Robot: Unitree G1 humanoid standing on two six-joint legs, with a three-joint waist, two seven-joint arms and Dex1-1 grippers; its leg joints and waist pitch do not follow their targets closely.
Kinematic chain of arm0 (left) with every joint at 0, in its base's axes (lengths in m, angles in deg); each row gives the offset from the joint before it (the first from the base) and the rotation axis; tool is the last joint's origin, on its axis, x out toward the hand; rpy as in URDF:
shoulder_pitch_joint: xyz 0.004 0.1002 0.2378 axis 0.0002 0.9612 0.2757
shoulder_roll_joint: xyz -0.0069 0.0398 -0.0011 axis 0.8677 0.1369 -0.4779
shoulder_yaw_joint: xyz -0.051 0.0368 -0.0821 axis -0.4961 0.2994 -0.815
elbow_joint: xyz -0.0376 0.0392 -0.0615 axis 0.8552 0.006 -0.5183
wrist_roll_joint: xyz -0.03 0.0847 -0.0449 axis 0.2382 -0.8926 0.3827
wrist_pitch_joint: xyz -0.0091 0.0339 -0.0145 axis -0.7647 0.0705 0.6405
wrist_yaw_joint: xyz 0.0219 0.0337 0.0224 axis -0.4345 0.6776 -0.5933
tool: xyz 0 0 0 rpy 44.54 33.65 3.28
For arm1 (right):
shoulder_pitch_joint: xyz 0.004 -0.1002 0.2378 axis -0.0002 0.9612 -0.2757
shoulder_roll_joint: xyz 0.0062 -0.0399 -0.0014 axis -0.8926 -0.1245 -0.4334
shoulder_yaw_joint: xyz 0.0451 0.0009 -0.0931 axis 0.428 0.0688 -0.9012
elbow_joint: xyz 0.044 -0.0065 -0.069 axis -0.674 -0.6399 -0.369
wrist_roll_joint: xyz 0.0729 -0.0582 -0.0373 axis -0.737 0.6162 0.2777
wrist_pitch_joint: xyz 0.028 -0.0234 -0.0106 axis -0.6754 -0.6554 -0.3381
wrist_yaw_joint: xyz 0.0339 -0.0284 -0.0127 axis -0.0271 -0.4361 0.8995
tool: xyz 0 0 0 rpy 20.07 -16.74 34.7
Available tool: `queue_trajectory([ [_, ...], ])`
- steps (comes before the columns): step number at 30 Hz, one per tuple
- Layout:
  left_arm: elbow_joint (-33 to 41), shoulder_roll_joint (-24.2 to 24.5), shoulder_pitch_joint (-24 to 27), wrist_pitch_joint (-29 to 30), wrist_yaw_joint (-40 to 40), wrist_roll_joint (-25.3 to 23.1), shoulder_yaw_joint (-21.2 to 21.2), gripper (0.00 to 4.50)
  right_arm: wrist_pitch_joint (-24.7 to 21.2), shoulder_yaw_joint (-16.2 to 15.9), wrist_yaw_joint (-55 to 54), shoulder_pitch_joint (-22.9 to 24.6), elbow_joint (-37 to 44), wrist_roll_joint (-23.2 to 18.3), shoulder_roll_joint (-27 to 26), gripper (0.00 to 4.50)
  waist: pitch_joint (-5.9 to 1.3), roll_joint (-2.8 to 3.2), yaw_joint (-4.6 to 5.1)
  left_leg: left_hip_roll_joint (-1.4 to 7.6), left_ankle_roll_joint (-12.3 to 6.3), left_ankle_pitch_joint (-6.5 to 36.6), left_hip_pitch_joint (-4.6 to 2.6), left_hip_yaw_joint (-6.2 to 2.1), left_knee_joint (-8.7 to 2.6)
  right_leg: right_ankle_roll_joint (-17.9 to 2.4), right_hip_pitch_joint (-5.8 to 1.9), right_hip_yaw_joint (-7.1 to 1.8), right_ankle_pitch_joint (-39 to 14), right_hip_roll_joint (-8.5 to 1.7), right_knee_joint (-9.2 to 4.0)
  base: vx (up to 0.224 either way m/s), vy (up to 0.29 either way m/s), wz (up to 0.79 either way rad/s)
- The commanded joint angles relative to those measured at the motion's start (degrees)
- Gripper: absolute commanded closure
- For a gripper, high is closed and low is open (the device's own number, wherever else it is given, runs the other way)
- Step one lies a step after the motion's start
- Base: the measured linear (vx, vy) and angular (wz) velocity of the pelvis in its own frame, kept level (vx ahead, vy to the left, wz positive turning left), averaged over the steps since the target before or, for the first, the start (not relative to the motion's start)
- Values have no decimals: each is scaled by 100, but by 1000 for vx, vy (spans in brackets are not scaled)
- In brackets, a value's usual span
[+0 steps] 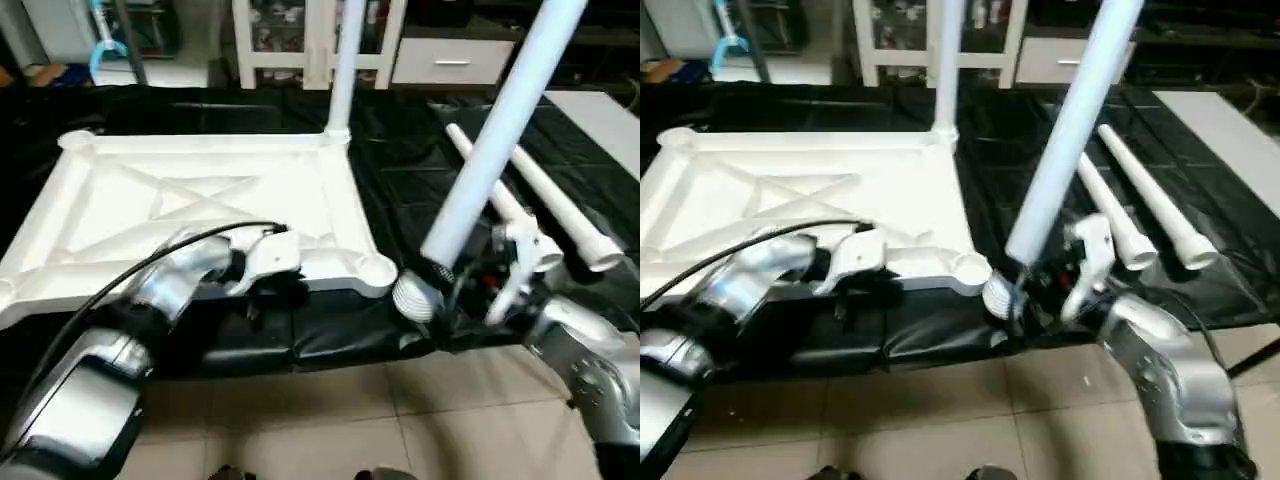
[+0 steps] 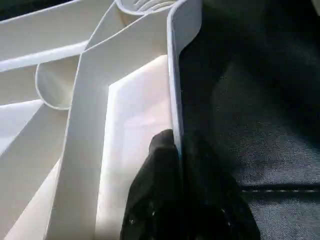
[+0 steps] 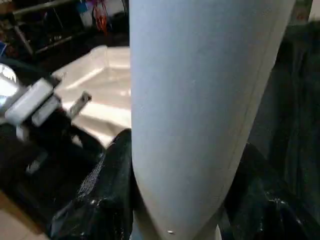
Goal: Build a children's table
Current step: Insert table leg to table base
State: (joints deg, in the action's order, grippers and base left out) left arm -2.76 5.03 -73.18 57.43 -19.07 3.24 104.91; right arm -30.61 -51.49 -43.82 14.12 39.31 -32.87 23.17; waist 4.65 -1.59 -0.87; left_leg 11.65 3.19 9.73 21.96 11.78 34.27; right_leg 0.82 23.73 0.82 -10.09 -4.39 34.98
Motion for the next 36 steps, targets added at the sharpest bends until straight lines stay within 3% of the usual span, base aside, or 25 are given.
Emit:
queue_trajectory([
  [1,-38,17,121,125,-192,156,-260,402,157,139,-102,-112,-7,-8,-18,262,-324,-76,-2,140,115,1925,-153,-114,-472,-900,-110,-142,-2445,-296,-522,0,0,0],
  [5,155,52,101,2,-208,264,-383,376,183,182,-98,-159,47,-77,-30,262,-346,-41,-7,138,141,1953,-152,-126,-473,-824,-96,-142,-2480,-297,-537,0,0,0],
  [11,852,-57,157,355,-436,1054,-1142,322,318,407,-530,-230,211,15,-111,262,-370,-42,-23,135,141,1762,-145,-80,-462,-1161,-117,-143,-1529,-258,-450,0,0,0],
  [14,1723,-486,476,1087,-1537,1458,-1795,322,73,841,-1461,-114,460,146,-309,262,-404,128,-79,148,229,1503,-171,-75,-437,-1403,-161,-138,-878,-235,-372,0,0,0],
  [16,1984,-667,589,1322,-1769,1615,-1924,322,61,895,-1561,-3,587,176,-325,262,-436,114,-114,130,164,1300,-160,-57,-412,-1435,-204,-132,-511,-203,-347,0,0,0],
  [17,2298,-854,747,1593,-1974,1717,-1988,322,119,902,-1619,187,780,228,-366,262,-454,229,-151,121,130,1147,-163,-58,-400,-1454,-215,-124,-235,-192,-335,0,0,0],
  [18,2363,-892,782,1593,-2001,1735,-1989,322,134,901,-1632,228,822,242,-376,262,-455,177,-137,114,79,1077,-138,-56,-391,-1444,-238,-123,-113,-184,-335,0,0,0],
  [19,2752,-1108,1003,1728,-2390,1634,-1991,322,161,831,-1699,453,1060,357,-422,262,-479,238,-146,119,41,1334,-162,-61,-406,-1418,-302,-106,-287,-188,-348,0,0,0],
  [20,2839,-1154,1054,1748,-2482,1601,-1988,322,163,813,-1715,503,1113,384,-433,262,-435,215,-132,117,9,1982,-216,-61,-445,-1397,-349,-79,-1097,-185,-423,0,0,0],
  [21,3001,-1232,1169,1682,-2566,1603,-1954,322,260,732,-1768,601,1192,553,-424,262,-449,359,-128,93,37,2327,-288,-67,-450,-1375,-366,-54,-1641,-179,-455,0,0,0],
  [22,3256,-1351,1346,1731,-2743,1472,-1852,322,372,609,-1814,754,1297,762,-408,262,-385,441,-73,87,73,3003,-439,-68,-470,-1268,-352,11,-2670,-117,-577,0,0,0],
  [23,3285,-1365,1367,1726,-2758,1458,-1836,322,385,594,-1821,772,1310,788,-406,262,-293,355,8,36,57,3416,-570,-70,-428,-1017,-330,96,-3659,-47,-736,0,0,0],
  [24,3365,-1391,1416,1734,-2801,1437,-1801,322,407,565,-1842,809,1339,833,-401,262,-293,355,8,36,57,3416,-570,-70,-428,-1017,-330,96,-3659,-47,-736,0,0,0],
  [25,3447,-1446,1476,1863,-2919,1417,-1799,322,436,556,-1907,843,1369,872,-435,262,-262,507,8,-100,-209,3299,-395,-147,-380,-240,-553,314,-5148,-297,-955,0,0,0],
  [26,3560,-1548,1556,2012,-3048,1466,-1816,322,455,587,-2017,871,1397,882,-484,262,-236,474,166,-184,-438,3140,35,-248,-346,176,-869,641,-5695,-412,-913,0,0,0],
  [27,3668,-1624,1623,2171,-3160,1467,-1828,322,487,606,-2105,889,1416,901,-512,262,-280,549,163,-223,-448,3013,-10,-237,-281,185,-915,633,-5656,-518,-969,30,61,38],
  [28,3683,-1644,1653,2225,-3210,1416,-1806,322,500,637,-2157,896,1420,892,-531,262,-213,467,299,-241,-523,2954,18,-265,-213,217,-885,731,-5824,-584,-1037,56,56,48],
  [29,3660,-1672,1671,2214,-3249,1391,-1798,322,511,655,-2184,907,1416,899,-535,262,-269,563,415,-249,-611,2557,146,-339,-164,79,-1118,841,-5470,-690,-1065,95,84,82],
  [30,3640,-1689,1677,2190,-3264,1389,-1800,322,515,659,-2189,913,1411,906,-532,262,-221,557,495,-244,-619,2653,166,-370,-171,55,-1100,902,-5438,-674,-1062,83,57,57],
  [31,3697,-1739,1720,2260,-3397,1381,-1813,322,515,656,-2220,940,1429,932,-527,262,-246,580,598,-235,-587,2769,210,-421,-206,-19,-1194,971,-5178,-615,-1029,92,51,71],
  [32,3733,-1790,1757,2309,-3495,1404,-1839,322,502,642,-2230,957,1443,949,-520,262,-258,633,634,-235,-586,2846,152,-454,-250,-110,-1205,986,-4915,-554,-1008,107,38,80],
  [33,3802,-1828,1799,2380,-3584,1415,-1851,322,489,630,-2241,975,1467,969,-524,262,-306,597,740,-246,-717,2860,101,-557,-317,-349,-1258,988,-4267,-436,-974,107,38,80],
  [34,3853,-1845,1825,2432,-3634,1420,-1855,322,479,624,-2245,984,1484,982,-532,262,-316,637,767,-268,-816,2803,78,-597,-349,-451,-1290,984,-3967,-383,-959,136,19,88],
  [35,3853,-1845,1825,2432,-3634,1420,-1855,322,479,624,-2245,984,1484,982,-532,262,-374,735,954,-292,-1492,2269,-247,-882,-458,-723,-1246,990,-2814,-81,-795,186,27,88],
  [36,3868,-1890,1872,2442,-3772,1401,-1907,322,459,612,-2226,981,1484,986,-523,262,-415,606,1062,-256,-1972,2066,-447,-1082,-491,-716,-1130,974,-2403,70,-647,186,27,88],
])
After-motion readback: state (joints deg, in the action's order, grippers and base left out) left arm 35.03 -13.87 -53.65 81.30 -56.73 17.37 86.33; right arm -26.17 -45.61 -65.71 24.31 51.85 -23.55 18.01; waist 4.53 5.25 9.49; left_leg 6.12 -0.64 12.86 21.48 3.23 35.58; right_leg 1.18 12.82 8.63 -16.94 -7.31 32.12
